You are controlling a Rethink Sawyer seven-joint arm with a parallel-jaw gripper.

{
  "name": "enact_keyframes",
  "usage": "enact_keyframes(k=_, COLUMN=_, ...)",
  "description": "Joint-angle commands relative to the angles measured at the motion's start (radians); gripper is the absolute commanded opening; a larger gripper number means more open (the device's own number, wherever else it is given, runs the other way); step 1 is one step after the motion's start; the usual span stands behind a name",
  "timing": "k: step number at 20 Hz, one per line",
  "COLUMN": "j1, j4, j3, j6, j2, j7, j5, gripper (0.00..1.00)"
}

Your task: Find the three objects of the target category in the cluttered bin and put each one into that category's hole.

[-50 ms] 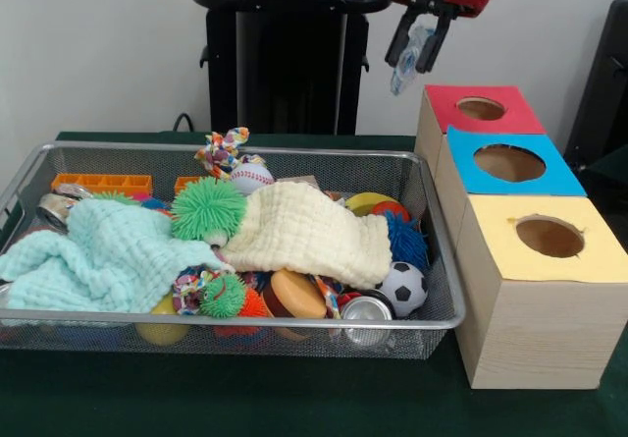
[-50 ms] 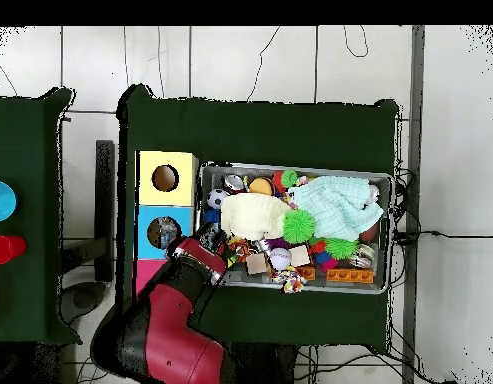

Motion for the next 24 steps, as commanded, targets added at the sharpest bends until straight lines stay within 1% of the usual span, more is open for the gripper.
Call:
enact_keyframes(k=1, j1=0.136, j4=0.022, j3=-0.159, j6=-0.012, j2=0.133, j7=0.155, j5=0.21, gripper=0.0)
enact_keyframes(k=2, j1=0.161, j4=0.022, j3=-0.181, j6=0.001, j2=0.158, j7=0.158, j5=0.242, gripper=0.0)
enact_keyframes(k=3, j1=0.198, j4=0.022, j3=-0.216, j6=0.017, j2=0.199, j7=0.163, j5=0.297, gripper=0.0)
enact_keyframes(k=4, j1=0.214, j4=0.022, j3=-0.232, j6=0.021, j2=0.216, j7=0.165, j5=0.319, gripper=0.0)
enact_keyframes(k=5, j1=0.238, j4=0.026, j3=-0.256, j6=0.028, j2=0.242, j7=0.169, j5=0.357, gripper=0.0)
enact_keyframes(k=8, j1=0.259, j4=0.04, j3=-0.258, j6=0.003, j2=0.27, j7=0.193, j5=0.401, gripper=0.0)
enact_keyframes(k=13, j1=0.258, j4=0.073, j3=-0.208, j6=-0.074, j2=0.275, j7=0.268, j5=0.431, gripper=0.0)
enact_keyframes(k=15, j1=0.251, j4=0.084, j3=-0.188, j6=-0.112, j2=0.277, j7=0.298, j5=0.43, gripper=0.0)
enact_keyframes(k=20, j1=0.22, j4=0.091, j3=-0.149, j6=-0.17, j2=0.273, j7=0.329, j5=0.422, gripper=0.0)
enact_keyframes(k=24, j1=0.198, j4=0.099, j3=-0.104, j6=-0.235, j2=0.269, j7=0.391, j5=0.435, gripper=0.0)
